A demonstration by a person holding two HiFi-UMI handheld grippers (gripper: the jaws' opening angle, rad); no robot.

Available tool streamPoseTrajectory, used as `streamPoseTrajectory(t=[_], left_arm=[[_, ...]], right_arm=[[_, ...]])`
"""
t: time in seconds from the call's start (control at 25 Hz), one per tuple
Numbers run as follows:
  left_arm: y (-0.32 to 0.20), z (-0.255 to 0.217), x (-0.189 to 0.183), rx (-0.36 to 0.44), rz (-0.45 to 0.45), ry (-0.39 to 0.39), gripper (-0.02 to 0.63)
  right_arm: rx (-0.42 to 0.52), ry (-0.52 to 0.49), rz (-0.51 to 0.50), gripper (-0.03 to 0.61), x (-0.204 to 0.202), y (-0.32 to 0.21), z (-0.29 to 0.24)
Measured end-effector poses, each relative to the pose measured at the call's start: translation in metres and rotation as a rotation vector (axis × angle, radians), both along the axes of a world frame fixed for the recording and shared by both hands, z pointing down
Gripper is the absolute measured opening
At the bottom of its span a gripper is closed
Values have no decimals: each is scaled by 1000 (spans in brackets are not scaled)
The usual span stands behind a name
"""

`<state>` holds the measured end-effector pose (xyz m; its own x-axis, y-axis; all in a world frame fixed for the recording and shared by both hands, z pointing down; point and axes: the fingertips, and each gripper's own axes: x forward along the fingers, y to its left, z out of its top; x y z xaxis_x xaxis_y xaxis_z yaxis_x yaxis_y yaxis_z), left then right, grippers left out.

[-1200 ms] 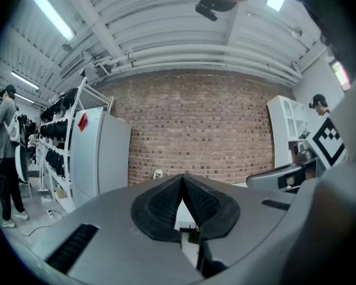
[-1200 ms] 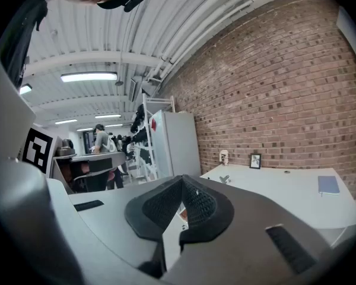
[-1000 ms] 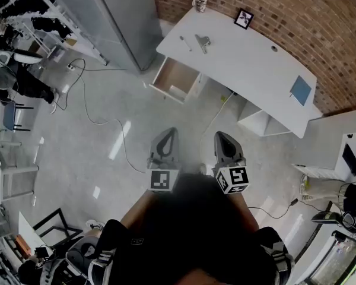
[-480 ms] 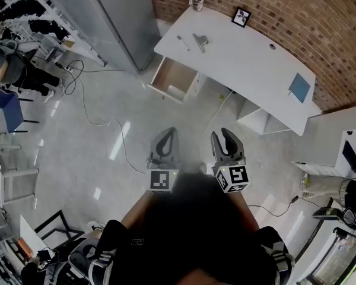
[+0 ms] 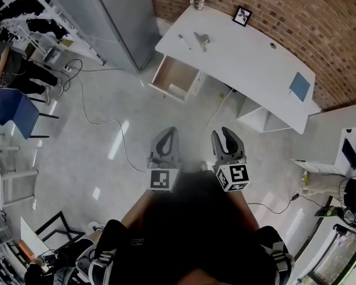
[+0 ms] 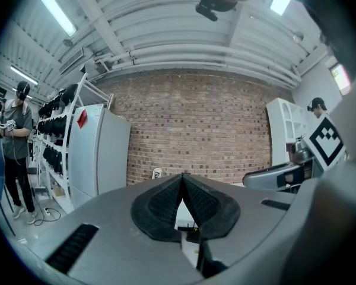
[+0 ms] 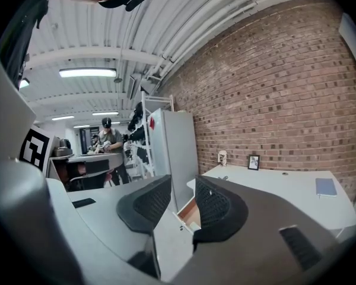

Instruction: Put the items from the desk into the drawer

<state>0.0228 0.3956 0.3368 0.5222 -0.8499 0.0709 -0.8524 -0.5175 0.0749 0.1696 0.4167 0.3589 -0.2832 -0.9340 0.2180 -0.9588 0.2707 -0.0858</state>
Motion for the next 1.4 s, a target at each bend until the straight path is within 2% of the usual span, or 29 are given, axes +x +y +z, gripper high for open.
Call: streamPoseTrajectory(t=[0.4, 0.72, 1.0, 1.4], left_arm=[[-4, 12, -41, -11, 33, 10, 1], [-29, 26, -50, -44, 18, 18, 0], [-88, 32, -30, -36, -9, 3, 0], [-215, 26, 16, -63, -105, -9, 0]], right_arm=[[-13, 21, 32, 110, -38, -5, 11], [-29, 19, 32, 100, -39, -32, 20], [-29, 16, -10, 100, -25, -103, 30], [-83, 18, -122, 100, 14, -247, 46]])
